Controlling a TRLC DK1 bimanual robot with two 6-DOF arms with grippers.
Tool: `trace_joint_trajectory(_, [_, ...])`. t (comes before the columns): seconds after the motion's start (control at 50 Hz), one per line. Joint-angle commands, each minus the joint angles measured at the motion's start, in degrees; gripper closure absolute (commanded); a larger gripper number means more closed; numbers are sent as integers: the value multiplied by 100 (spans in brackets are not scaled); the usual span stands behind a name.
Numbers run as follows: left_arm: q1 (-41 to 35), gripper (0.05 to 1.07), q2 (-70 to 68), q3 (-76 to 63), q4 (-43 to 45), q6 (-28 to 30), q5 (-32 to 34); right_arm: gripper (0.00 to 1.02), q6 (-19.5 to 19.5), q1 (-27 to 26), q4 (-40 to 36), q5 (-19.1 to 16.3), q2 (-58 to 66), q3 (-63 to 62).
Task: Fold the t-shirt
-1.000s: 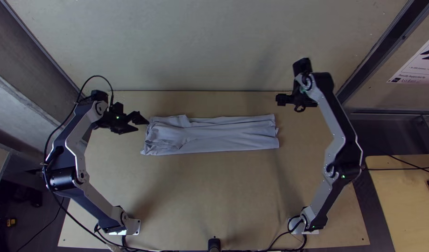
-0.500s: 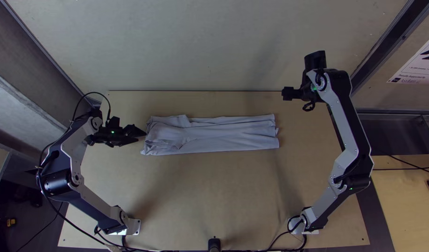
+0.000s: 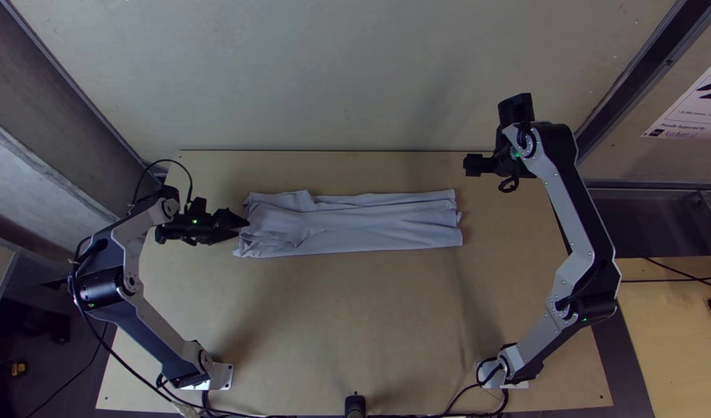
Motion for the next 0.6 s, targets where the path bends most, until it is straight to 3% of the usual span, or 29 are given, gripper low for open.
trace_joint_trajectory(0.0, [-268,10,268,-56,14,-251,61,4,-55,68,-33,65,-153,-142])
trace_joint_trajectory(0.28, [-1130,10,277,155,542,-1165,-9,3,7,156,-15,65,-171,-336])
trace_joint_trajectory(0.58, [-2369,10,409,339,876,-1815,-1485,3,86,235,2,65,-233,-432])
